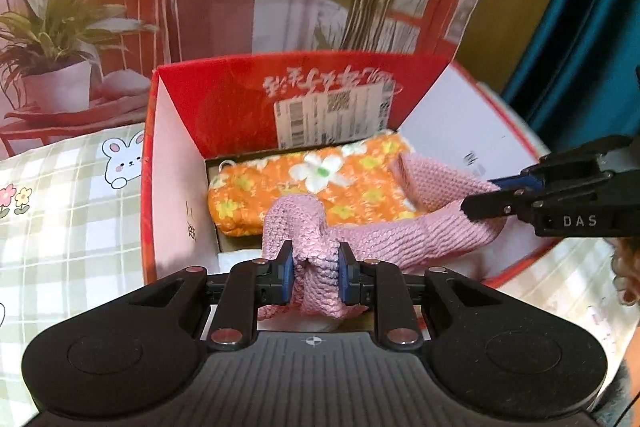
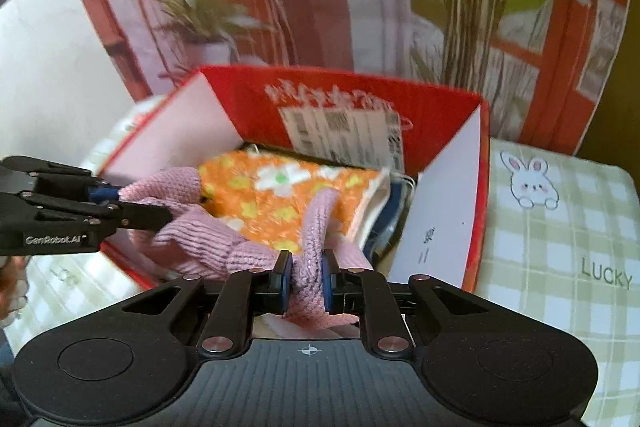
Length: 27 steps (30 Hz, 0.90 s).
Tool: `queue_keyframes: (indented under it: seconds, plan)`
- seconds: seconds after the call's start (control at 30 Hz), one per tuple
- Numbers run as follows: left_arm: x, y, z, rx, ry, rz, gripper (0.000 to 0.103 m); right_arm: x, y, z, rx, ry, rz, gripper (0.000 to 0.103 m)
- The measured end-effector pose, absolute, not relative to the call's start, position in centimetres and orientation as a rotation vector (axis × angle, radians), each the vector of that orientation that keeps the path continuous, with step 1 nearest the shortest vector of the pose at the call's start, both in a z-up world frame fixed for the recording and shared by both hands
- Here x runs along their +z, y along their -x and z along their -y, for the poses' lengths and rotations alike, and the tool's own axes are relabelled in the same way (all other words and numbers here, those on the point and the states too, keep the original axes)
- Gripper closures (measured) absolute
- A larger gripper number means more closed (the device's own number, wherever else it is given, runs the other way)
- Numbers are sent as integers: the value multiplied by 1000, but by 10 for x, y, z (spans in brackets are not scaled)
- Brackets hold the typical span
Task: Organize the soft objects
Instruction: 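Lift the pink knitted item with both tools and lay it into the box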
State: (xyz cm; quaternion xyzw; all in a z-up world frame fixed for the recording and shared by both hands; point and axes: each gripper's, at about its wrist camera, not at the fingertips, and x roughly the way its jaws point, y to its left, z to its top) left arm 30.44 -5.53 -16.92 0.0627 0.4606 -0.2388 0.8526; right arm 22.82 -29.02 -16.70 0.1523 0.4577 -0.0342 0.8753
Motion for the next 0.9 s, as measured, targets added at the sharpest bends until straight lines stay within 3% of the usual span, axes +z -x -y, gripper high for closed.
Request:
queue_keyframes:
  seconds: [0.67, 0.8, 0.9]
  plan:
    - [-184, -312, 64, -451, -155, -989, 78, -189, -250, 283, -123, -269, -1035, 89]
    - [-169, -300, 61, -446, -171, -922, 68, -179, -243, 278, -152, -228, -998, 80]
    - [-153, -290, 55, -445, -161, -875, 46, -166, -231, 274, -170, -195, -936, 72]
